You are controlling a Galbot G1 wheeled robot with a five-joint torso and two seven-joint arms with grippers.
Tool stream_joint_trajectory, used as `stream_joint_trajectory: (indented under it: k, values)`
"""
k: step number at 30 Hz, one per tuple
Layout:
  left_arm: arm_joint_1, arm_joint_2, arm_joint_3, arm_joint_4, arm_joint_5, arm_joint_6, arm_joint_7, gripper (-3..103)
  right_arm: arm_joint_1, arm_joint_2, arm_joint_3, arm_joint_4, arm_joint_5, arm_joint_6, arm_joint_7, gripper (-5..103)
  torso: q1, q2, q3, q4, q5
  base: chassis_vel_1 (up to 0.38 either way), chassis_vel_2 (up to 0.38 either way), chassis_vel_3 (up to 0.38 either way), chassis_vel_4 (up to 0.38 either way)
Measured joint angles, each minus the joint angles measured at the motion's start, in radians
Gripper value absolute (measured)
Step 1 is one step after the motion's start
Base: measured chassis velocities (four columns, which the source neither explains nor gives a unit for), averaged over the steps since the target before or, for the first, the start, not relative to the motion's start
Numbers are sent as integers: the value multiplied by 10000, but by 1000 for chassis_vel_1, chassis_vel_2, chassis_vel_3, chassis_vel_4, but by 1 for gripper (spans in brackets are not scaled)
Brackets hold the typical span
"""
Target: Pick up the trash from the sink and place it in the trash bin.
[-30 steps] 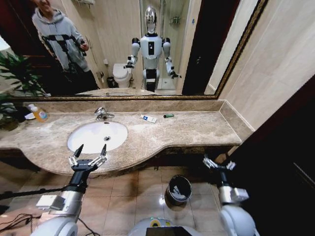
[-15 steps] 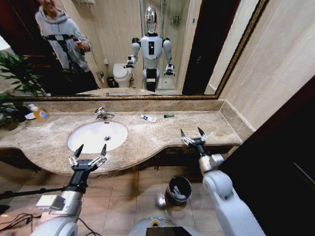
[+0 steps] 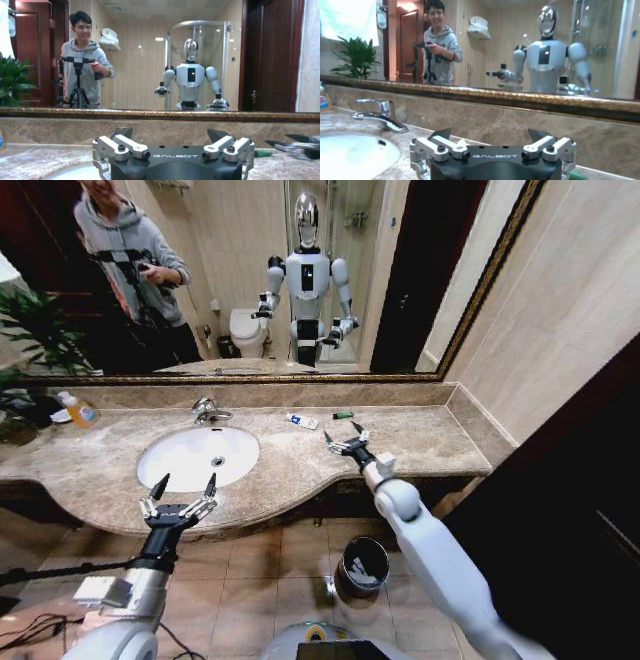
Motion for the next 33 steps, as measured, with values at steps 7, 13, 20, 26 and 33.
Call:
stream_joint_trajectory:
  k: [7, 13, 20, 26, 33]
  values:
    - [0, 0, 0, -1, 0, 0, 0, 100, 1675, 891, -900, -2420, 504, -768, 633, 100, 0, -1, 1, -1, 1, 0, 0, 0, 0]
    - [0, 0, 0, 0, 0, 0, 0, 100, 2508, 1807, -1147, -3842, 758, -902, 703, 100, 0, 0, 0, -1, -1, 0, 0, 0, 0]
    - [0, 0, -1, 0, 0, 0, 0, 100, 2458, 2170, -494, -4355, 729, -710, 601, 100, -1, 0, -1, 0, -2, 0, 0, 0, 0]
    - [0, 1, 0, 0, 0, 0, 1, 100, 2774, 2307, -255, -5043, 819, -690, 778, 100, -2, 0, -1, -2, 3, 0, 0, 0, 0]
    - [0, 0, 0, 0, 0, 0, 0, 100, 3152, 2507, -349, -5650, 877, -537, 706, 100, -2, 0, 0, -1, 1, 0, 0, 0, 0]
